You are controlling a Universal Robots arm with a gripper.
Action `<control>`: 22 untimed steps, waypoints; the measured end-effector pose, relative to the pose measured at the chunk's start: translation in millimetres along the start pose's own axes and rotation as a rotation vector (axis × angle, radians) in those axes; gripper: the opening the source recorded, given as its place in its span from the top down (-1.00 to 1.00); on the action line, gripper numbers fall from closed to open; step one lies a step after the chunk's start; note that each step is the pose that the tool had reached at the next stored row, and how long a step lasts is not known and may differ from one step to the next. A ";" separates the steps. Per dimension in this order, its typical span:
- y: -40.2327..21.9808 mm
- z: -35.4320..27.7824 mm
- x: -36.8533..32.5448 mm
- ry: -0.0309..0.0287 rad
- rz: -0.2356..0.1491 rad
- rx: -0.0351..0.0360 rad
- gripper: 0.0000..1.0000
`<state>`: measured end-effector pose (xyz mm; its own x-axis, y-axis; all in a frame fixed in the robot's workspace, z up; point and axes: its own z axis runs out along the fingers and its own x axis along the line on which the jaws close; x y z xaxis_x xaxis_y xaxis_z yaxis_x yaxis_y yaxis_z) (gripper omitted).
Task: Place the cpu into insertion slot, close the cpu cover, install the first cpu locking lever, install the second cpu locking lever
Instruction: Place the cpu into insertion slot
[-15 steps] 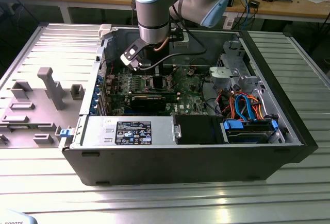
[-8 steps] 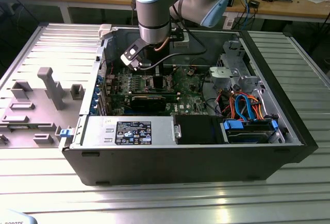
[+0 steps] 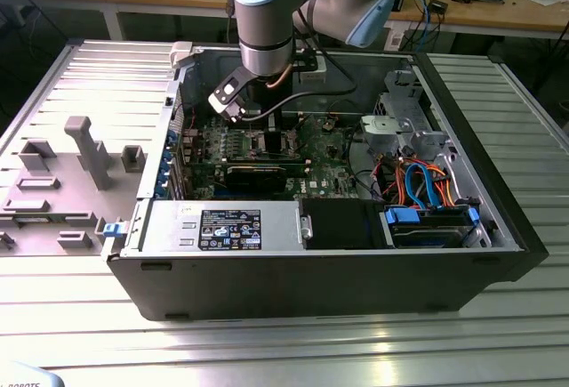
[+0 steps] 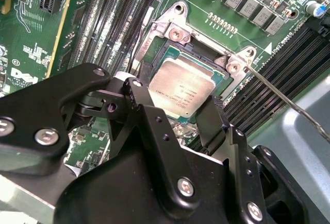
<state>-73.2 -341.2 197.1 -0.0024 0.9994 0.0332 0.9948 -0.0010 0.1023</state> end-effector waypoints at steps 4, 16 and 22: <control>0.2 -2.8 0.0 -0.0002 0.000 0.0001 -0.23; 2.2 -14.3 0.4 -0.0001 0.000 0.0170 -0.23; 4.7 -22.1 0.7 0.0000 0.001 0.0338 -0.23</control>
<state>-70.8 -341.2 219.6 -0.0013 0.9994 0.0333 0.9976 -0.0010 0.0686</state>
